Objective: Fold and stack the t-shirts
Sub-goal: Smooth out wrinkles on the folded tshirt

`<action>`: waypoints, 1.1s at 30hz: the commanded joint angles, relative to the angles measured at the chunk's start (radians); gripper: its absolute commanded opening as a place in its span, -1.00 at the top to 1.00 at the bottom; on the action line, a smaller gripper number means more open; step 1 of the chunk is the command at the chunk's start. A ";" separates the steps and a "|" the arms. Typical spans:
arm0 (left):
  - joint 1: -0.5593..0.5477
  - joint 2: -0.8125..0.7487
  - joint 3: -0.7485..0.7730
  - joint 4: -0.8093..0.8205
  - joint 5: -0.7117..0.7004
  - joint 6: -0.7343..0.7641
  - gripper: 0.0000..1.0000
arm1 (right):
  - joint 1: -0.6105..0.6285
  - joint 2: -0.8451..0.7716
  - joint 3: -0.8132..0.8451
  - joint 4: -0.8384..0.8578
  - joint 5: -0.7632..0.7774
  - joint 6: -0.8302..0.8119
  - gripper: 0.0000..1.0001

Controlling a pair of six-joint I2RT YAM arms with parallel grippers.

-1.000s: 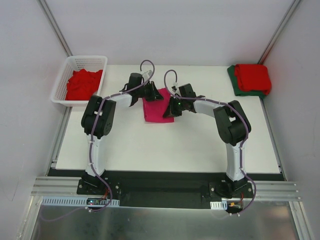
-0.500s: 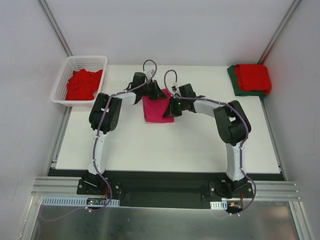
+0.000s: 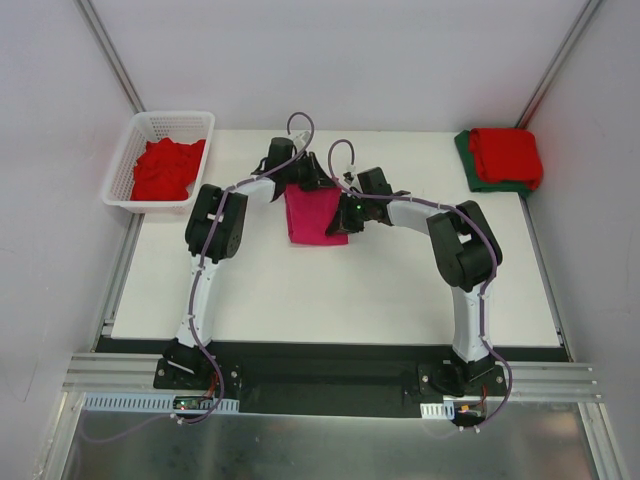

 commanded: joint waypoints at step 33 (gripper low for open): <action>0.099 -0.399 -0.336 0.119 -0.043 -0.018 1.00 | -0.001 -0.022 -0.014 -0.052 0.026 -0.025 0.97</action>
